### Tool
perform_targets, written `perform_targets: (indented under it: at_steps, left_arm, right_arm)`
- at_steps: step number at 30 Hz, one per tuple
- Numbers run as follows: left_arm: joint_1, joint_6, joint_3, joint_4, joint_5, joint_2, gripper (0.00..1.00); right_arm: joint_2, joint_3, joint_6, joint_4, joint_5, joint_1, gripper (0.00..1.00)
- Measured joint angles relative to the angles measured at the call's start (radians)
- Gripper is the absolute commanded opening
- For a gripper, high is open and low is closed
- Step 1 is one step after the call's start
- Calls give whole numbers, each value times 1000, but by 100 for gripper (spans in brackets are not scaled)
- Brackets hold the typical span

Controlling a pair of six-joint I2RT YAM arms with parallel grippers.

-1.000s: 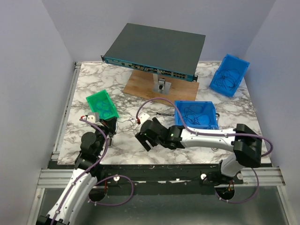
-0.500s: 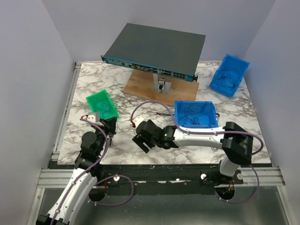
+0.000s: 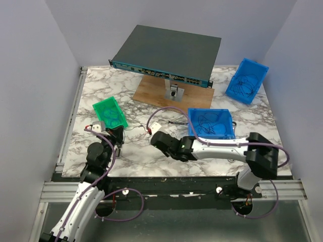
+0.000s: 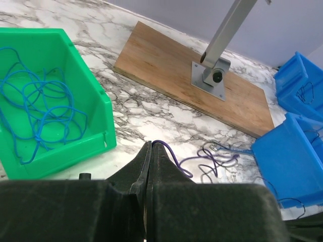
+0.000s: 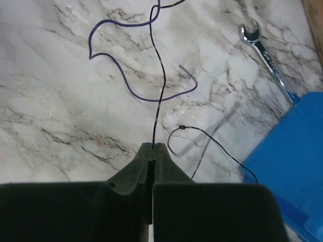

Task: Untangle the cables
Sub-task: Untie the cable.

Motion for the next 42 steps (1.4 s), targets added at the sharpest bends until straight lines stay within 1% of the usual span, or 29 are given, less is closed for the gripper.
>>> perform_targets:
  at_steps: [5, 10, 13, 19, 21, 24, 27, 31, 34, 39, 42]
  left_arm:
    - [0, -13, 0, -27, -58, -28, 0]
    - [0, -33, 0, -58, -121, -45, 0]
    - [0, -48, 0, -80, -167, -53, 0]
    - [0, -70, 0, -118, -234, -83, 0]
    - [0, -73, 0, -119, -246, -87, 0]
    - [0, -81, 2, -145, -285, -87, 0]
    - [0, -133, 4, -216, -371, -107, 0]
    - [0, -188, 4, -280, -468, -154, 0]
    - [0, -209, 4, -291, -501, -156, 0]
    - [0, -229, 14, -310, -530, -116, 0]
    - [0, -238, 18, -320, -544, -108, 0]
  right_arm:
    - [-188, -21, 78, -82, 50, 0, 1]
    - [-406, -24, 195, -220, 84, -24, 1]
    - [-535, -24, 273, -327, 95, -75, 1]
    - [-714, -23, 376, -477, 134, -167, 1]
    - [-744, -19, 402, -510, 156, -174, 1]
    - [-745, 11, 468, -583, 225, -179, 1]
    - [-756, 46, 549, -661, 314, -179, 1]
    - [-856, 89, 607, -718, 414, -179, 1]
    - [-915, 128, 616, -737, 461, -179, 1]
    - [-890, 195, 680, -824, 542, -180, 1]
    - [-903, 225, 698, -867, 595, -180, 1]
